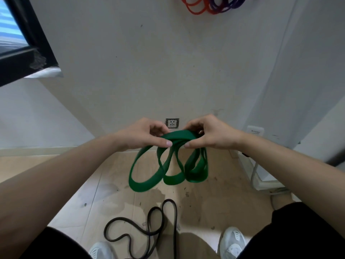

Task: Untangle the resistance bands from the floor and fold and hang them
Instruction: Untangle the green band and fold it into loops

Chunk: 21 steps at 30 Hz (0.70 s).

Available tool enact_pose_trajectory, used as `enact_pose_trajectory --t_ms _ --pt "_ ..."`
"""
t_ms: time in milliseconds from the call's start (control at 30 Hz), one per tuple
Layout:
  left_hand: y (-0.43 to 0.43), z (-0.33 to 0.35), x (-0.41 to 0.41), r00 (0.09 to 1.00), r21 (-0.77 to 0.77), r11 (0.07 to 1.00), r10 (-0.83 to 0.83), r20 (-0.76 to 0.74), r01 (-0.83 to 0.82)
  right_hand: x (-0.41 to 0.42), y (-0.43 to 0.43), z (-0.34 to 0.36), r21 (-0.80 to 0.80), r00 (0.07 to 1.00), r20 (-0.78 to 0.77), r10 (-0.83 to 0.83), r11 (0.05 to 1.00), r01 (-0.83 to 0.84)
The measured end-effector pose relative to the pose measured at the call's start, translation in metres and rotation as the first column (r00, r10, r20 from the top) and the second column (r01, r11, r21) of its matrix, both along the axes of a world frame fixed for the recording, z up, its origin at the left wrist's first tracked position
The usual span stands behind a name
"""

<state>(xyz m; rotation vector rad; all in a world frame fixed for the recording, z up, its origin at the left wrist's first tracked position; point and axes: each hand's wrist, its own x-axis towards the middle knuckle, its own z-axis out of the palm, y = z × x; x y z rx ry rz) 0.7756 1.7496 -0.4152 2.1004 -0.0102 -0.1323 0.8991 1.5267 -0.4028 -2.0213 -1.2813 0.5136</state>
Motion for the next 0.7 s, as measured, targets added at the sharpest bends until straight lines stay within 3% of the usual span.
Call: enact_pose_trajectory --t_ms 333,567,700 --pt "-0.034 -0.02 -0.006 0.993 -0.018 0.998 0.055 0.1 -0.053 -0.003 -0.005 0.003 0.214 0.968 -0.242 -0.06 0.97 0.114" --pt "-0.035 -0.014 0.002 0.959 -0.205 0.958 0.234 0.157 -0.2 0.012 -0.017 0.013 0.28 0.932 -0.344 -0.112 0.935 0.216" --pt "-0.031 0.009 0.006 0.92 -0.377 0.895 0.333 0.208 -0.239 0.02 -0.026 0.021 0.181 0.961 -0.25 -0.115 0.97 0.163"
